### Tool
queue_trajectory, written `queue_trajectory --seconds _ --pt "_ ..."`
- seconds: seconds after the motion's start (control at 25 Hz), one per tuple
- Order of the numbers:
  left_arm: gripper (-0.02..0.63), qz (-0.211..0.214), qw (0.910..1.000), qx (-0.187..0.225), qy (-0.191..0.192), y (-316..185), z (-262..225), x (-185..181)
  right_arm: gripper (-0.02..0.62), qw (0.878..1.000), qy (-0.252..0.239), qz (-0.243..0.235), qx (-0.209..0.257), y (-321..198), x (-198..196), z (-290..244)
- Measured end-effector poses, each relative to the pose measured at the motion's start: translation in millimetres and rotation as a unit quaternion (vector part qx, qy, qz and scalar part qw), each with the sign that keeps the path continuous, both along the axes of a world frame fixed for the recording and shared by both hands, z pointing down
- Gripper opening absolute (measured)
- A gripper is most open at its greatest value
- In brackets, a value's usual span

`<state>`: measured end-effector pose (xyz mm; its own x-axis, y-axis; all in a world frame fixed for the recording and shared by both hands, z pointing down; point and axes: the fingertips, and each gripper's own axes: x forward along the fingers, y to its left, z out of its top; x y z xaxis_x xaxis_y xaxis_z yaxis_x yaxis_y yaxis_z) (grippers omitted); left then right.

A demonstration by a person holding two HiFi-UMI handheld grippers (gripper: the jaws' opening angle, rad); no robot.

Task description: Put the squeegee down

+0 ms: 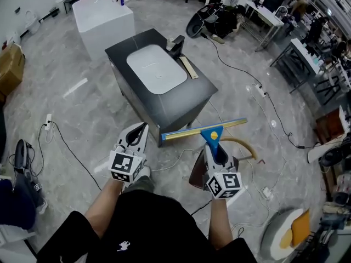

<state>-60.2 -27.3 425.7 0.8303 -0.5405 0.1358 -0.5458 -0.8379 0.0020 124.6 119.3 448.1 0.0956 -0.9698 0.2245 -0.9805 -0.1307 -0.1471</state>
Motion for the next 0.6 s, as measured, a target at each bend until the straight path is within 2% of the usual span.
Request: queue_trajectory --seconds 0.32,0.6 --pt "0.003 0.022 0.9997 -0.006 0.001 -68 6 1 0.133 1.000 0.004 0.016 -0.018 -55 -2 5" --pt "0.003 0.040 0.9989 -0.016 0.016 -119 11 -15 0.133 0.999 0.018 0.023 -0.025 -98 -15 5"
